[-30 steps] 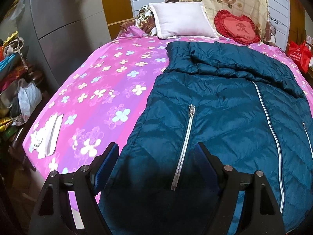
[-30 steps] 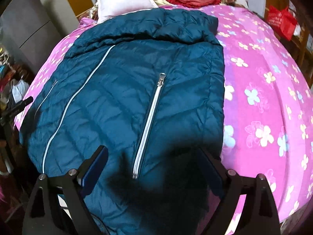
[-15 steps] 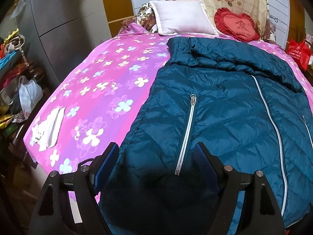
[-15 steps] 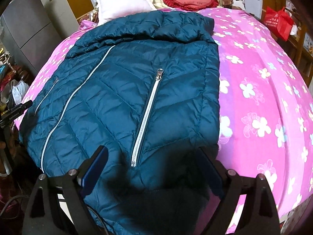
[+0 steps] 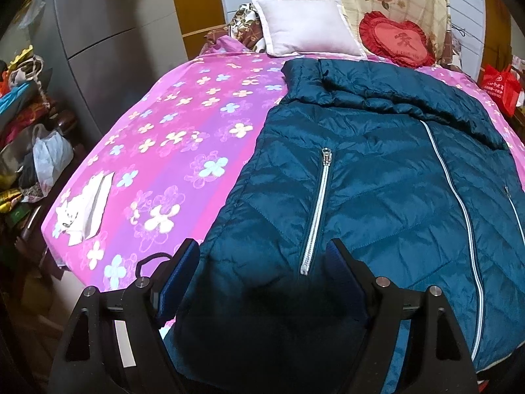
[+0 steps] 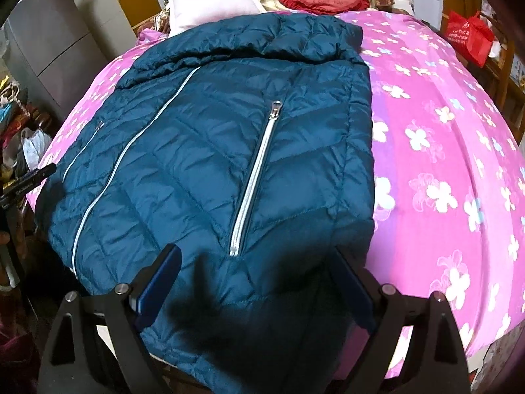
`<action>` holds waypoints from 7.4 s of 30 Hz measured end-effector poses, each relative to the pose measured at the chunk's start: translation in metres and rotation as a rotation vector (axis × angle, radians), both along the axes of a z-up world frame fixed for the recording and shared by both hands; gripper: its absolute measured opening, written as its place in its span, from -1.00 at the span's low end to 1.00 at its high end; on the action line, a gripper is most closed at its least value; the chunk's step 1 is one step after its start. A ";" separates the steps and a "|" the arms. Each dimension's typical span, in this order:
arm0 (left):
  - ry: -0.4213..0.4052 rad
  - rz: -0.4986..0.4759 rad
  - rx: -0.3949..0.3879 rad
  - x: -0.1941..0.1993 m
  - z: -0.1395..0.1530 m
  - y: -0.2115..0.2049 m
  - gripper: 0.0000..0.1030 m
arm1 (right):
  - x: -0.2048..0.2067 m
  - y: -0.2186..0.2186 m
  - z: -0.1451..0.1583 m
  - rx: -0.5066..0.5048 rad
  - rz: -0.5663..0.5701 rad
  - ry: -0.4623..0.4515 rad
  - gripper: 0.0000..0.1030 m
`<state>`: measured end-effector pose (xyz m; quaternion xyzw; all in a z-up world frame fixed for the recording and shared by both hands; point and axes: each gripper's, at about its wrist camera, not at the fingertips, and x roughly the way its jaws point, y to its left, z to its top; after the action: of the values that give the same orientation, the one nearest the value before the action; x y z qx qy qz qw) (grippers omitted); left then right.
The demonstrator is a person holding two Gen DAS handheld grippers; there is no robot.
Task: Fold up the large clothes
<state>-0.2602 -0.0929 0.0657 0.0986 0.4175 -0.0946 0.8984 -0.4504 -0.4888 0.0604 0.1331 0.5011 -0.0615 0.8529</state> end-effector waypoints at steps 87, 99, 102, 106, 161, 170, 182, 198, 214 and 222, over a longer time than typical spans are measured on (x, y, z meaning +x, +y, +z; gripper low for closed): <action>0.076 -0.080 -0.308 0.033 0.055 0.039 -1.00 | -0.010 -0.018 0.068 0.115 0.104 -0.293 -0.63; -0.061 -0.023 -0.328 0.143 0.112 -0.030 -1.00 | 0.093 -0.082 0.127 0.082 -0.022 -0.400 -0.64; -0.071 0.006 -0.317 0.181 0.115 -0.057 -1.00 | 0.131 -0.102 0.132 0.068 -0.064 -0.400 -0.64; -0.102 0.034 -0.287 0.227 0.115 -0.089 -1.00 | 0.179 -0.129 0.127 0.058 -0.120 -0.382 -0.64; -0.037 -0.001 -0.157 0.319 -0.008 -0.202 -0.10 | 0.470 -0.101 -0.016 -0.254 -0.143 -0.127 0.78; -0.040 0.095 -0.161 0.356 0.015 -0.186 -0.10 | 0.416 -0.125 0.027 -0.338 -0.105 -0.191 0.79; -0.018 0.137 -0.076 0.381 -0.029 -0.203 0.03 | 0.417 -0.204 -0.023 -0.241 -0.291 -0.090 0.97; -0.106 0.045 -0.096 0.311 0.005 -0.166 0.03 | 0.340 -0.133 0.024 -0.386 -0.156 -0.213 0.94; -0.057 0.060 -0.100 0.263 -0.009 -0.107 0.03 | 0.289 -0.162 0.019 -0.239 -0.324 -0.209 0.83; 0.006 0.103 -0.233 0.250 -0.032 -0.083 0.03 | 0.269 -0.148 0.016 -0.193 -0.257 -0.230 0.82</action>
<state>-0.0100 -0.1763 0.0334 -0.0283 0.4109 -0.0963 0.9061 -0.1809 -0.6372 0.0765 0.1198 0.3712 -0.2020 0.8984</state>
